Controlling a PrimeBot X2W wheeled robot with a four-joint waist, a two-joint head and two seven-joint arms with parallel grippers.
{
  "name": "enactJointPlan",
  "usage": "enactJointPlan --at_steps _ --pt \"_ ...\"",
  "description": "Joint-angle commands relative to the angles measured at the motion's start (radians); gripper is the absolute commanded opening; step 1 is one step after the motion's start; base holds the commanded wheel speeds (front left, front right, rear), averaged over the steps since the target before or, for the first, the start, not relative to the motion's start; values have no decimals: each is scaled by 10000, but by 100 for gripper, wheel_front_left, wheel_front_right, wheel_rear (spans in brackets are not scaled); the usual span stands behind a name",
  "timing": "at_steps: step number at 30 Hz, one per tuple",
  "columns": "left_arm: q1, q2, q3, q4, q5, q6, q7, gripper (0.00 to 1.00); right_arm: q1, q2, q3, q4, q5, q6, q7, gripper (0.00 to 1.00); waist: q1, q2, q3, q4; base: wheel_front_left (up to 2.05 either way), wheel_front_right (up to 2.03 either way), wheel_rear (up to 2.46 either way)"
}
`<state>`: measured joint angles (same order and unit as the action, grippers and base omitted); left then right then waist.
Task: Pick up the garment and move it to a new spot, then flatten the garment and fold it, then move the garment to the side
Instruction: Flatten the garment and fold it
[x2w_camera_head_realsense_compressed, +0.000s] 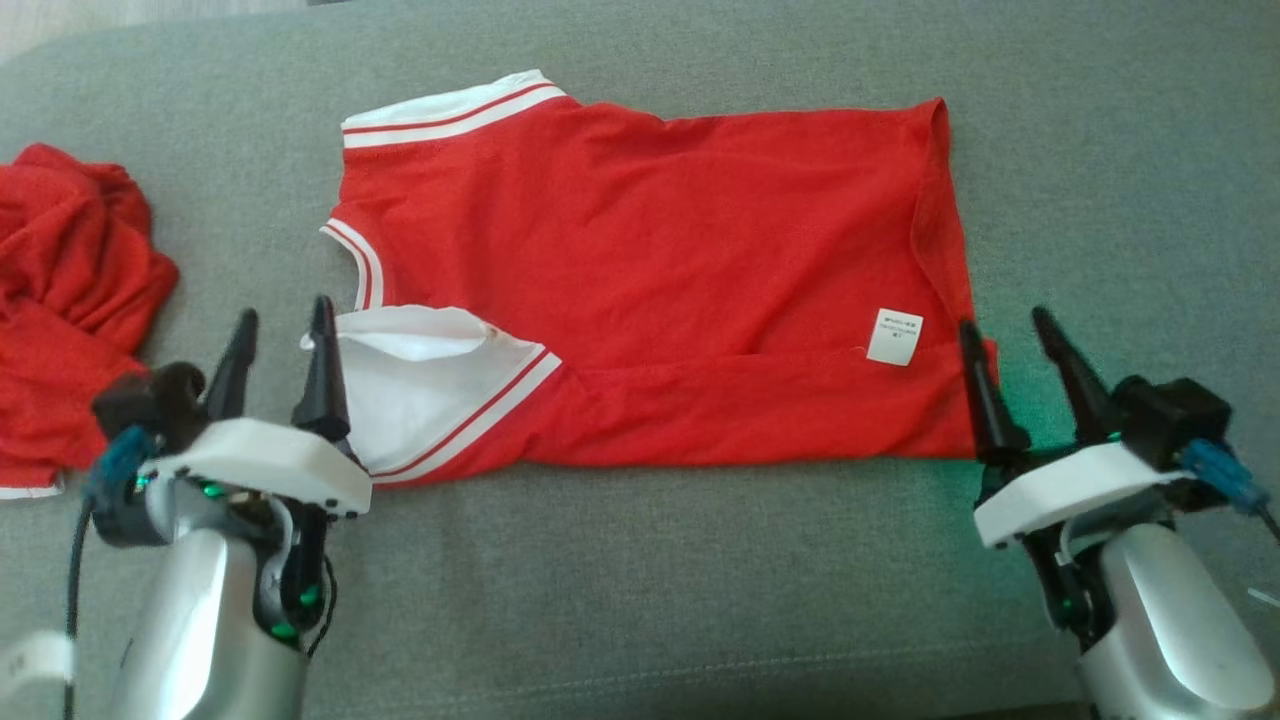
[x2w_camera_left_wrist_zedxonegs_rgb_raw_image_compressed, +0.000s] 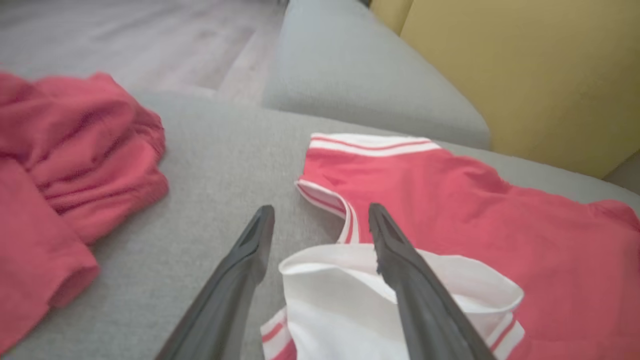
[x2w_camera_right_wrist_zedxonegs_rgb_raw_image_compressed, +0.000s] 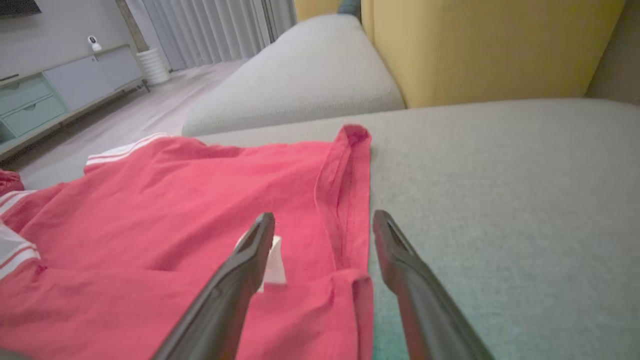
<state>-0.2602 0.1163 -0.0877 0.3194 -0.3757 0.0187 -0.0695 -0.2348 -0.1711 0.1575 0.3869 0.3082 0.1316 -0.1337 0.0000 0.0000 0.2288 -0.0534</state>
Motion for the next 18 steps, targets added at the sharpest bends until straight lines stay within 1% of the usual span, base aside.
enactJointPlan --at_steps 1,4,7,10,15,18 --pt "-156 138 324 -447 252 127 -541 100 -69 -107 92 -488 -223 -9 -399 100 0 0 -32 19 0 0 0" --pt "182 98 225 -674 655 360 -1343 100 156 -55 -104 -936 -635 -9 -804 100 0 0 -139 35 0 0 0" --pt "601 90 183 -1005 963 540 -1694 100 500 74 -233 -1501 -960 -9 -955 100 0 0 -289 5 0 0 0" --pt "1146 66 129 -1411 1222 684 -1835 100 958 172 -313 -1977 -1161 -9 -922 100 0 0 -452 -7 0 0 0" --pt "1951 -64 3 -1974 1400 770 -1901 100 1632 308 -543 -2661 -1316 -9 -648 100 0 0 -582 -2 0 0 0" --pt "2269 -138 -25 -2055 1392 816 -1911 100 1924 397 -609 -2919 -1305 -9 -524 100 0 0 -643 17 0 0 0"
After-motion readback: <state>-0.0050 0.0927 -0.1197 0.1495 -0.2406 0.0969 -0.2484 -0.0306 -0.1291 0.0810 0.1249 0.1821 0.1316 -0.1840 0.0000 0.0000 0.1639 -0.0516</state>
